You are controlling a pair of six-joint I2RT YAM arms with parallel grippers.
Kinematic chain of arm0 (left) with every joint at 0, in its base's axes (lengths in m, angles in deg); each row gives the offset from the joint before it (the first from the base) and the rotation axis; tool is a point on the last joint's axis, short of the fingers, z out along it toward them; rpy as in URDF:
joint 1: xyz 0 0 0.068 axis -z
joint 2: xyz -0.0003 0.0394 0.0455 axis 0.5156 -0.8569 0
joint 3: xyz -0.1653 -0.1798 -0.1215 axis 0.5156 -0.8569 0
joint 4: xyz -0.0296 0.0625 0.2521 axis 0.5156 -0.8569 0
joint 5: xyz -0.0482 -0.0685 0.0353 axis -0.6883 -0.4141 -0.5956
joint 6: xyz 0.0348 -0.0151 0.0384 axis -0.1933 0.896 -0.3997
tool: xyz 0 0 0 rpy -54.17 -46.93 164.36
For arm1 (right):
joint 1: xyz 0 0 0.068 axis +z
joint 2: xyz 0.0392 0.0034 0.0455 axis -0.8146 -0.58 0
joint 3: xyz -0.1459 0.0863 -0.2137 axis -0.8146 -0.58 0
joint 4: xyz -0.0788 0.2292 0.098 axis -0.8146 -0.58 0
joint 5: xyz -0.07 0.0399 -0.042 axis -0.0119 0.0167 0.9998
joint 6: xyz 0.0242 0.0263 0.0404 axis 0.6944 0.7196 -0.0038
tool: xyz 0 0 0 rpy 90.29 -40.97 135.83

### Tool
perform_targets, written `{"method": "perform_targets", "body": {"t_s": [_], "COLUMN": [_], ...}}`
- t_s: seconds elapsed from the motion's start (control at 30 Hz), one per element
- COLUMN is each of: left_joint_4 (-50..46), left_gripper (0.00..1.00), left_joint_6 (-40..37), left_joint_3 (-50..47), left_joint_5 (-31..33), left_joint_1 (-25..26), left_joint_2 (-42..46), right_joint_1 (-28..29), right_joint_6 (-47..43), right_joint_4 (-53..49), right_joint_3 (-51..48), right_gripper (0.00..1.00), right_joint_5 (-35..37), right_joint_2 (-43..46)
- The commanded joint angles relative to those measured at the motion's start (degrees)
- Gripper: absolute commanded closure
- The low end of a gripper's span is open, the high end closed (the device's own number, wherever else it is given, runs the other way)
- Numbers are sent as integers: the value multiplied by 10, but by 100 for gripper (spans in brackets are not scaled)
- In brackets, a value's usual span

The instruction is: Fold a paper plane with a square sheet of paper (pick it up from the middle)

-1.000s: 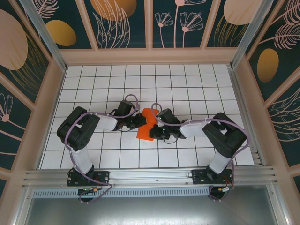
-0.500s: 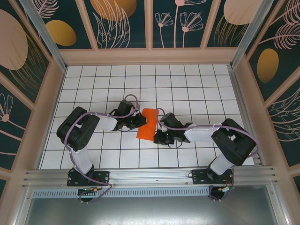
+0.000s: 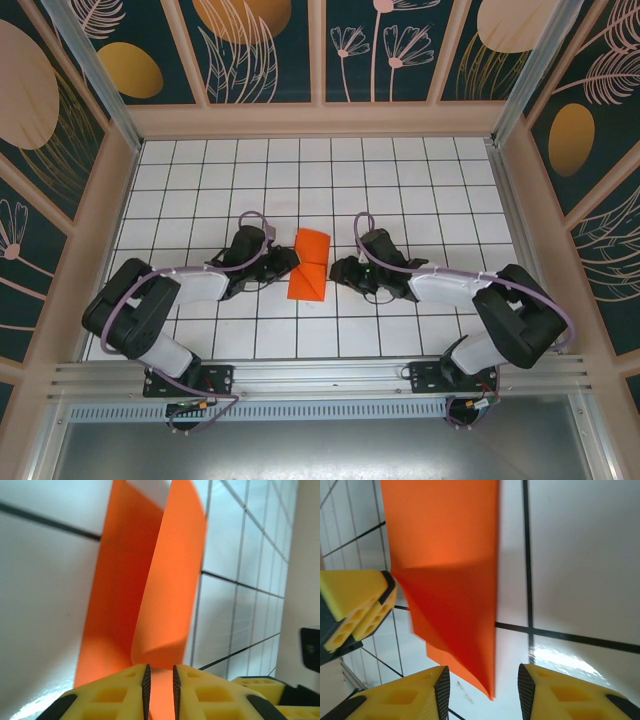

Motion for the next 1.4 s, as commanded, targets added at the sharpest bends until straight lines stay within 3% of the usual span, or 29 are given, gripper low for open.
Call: {"method": "perform_targets", "body": {"t_s": [0.0, 0.33, 0.57, 0.9, 1.37], "left_joint_4": [-32, -27, -10, 34, -29], "left_gripper": [78, 79, 82, 83, 87], "left_joint_6": [-13, -26, -27, -47, -77], "left_joint_3": [17, 30, 18, 58, 83], "left_joint_5": [31, 1, 1, -86, -34], "left_joint_1": [2, 1, 2, 2, 1], "left_joint_2": [21, 12, 48, -12, -94], "right_joint_1": [1, 4, 5, 6, 6], "right_joint_6": [24, 26, 20, 20, 33], "right_joint_4": [52, 78, 78, 82, 83], "right_joint_3": [1, 11, 31, 40, 40], "right_gripper": [54, 52, 58, 61, 59], "right_joint_5": [-11, -14, -15, -17, -8], "right_joint_2": [-20, -58, -84, -102, -110]}}
